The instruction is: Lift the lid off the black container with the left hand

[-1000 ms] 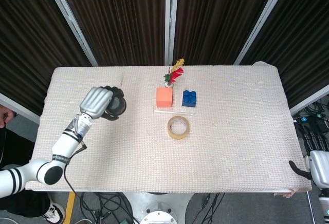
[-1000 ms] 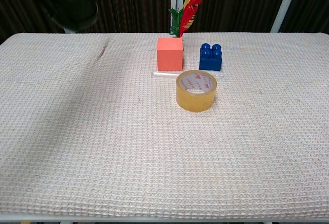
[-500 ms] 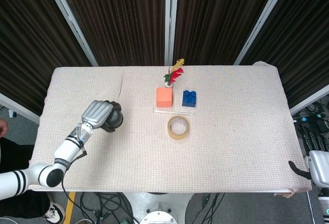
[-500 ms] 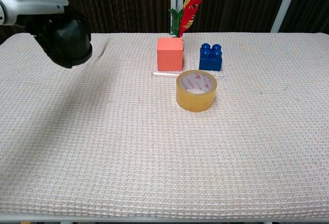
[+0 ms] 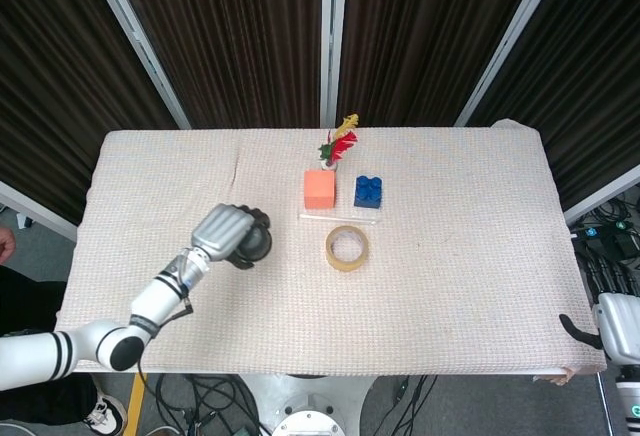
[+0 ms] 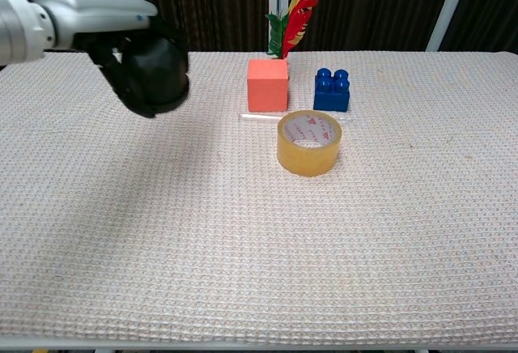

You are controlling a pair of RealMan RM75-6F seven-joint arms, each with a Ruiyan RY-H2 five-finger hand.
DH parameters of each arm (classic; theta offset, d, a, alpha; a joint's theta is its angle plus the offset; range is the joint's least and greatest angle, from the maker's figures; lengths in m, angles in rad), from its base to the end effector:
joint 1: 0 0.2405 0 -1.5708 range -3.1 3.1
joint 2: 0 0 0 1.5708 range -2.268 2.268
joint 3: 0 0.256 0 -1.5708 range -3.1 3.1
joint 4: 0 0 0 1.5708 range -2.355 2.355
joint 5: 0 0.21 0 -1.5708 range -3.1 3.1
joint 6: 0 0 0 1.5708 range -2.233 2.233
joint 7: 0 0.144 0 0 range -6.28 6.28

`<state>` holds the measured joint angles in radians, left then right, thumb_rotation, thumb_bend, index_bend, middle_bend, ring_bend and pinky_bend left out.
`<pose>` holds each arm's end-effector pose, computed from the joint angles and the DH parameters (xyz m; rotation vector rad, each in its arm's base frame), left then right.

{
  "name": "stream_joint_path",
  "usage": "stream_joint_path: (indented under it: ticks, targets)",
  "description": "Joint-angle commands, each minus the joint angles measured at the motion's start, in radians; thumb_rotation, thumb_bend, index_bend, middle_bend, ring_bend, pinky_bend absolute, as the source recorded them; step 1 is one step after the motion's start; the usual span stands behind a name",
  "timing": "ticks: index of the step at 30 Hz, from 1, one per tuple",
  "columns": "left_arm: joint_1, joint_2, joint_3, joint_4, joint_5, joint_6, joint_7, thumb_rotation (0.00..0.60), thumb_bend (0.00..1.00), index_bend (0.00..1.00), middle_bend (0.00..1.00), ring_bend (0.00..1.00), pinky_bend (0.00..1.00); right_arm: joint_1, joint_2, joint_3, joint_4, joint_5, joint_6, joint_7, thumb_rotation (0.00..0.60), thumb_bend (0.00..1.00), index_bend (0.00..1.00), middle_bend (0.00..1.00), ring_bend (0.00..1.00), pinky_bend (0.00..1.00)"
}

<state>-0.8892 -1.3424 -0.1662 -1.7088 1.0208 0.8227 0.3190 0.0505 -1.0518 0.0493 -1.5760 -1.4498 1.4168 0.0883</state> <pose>-0.0974 0.3430 0.0154 -2.0678 -0.9796 -0.9207 -0.3396 -0.1699 0.1801 1.3449 -0.9810 0.8072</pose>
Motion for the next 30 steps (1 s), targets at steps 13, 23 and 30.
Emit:
stream_joint_path:
  ticks: [13,23,30]
  targets:
    - [-0.083,-0.020,-0.012,0.460,-0.349,-0.166,0.084,0.600,0.16,0.48,0.54,0.35,0.44,-0.008,0.006,0.005,0.008,0.000,0.017,0.025,0.600,0.13,0.00,0.00,0.00,0.00]
    - [-0.036,0.056,-0.021,-0.153,0.060,-0.111,-0.043,0.600,0.16,0.47,0.53,0.35,0.44,-0.006,0.002,-0.002,0.007,-0.008,0.010,0.019,0.600,0.13,0.00,0.00,0.00,0.00]
    - [-0.027,0.050,-0.045,-0.063,0.074,-0.023,-0.050,0.600,0.16,0.46,0.53,0.35,0.44,-0.005,0.000,0.000,0.017,0.002,0.002,0.028,0.600,0.13,0.00,0.00,0.00,0.00]
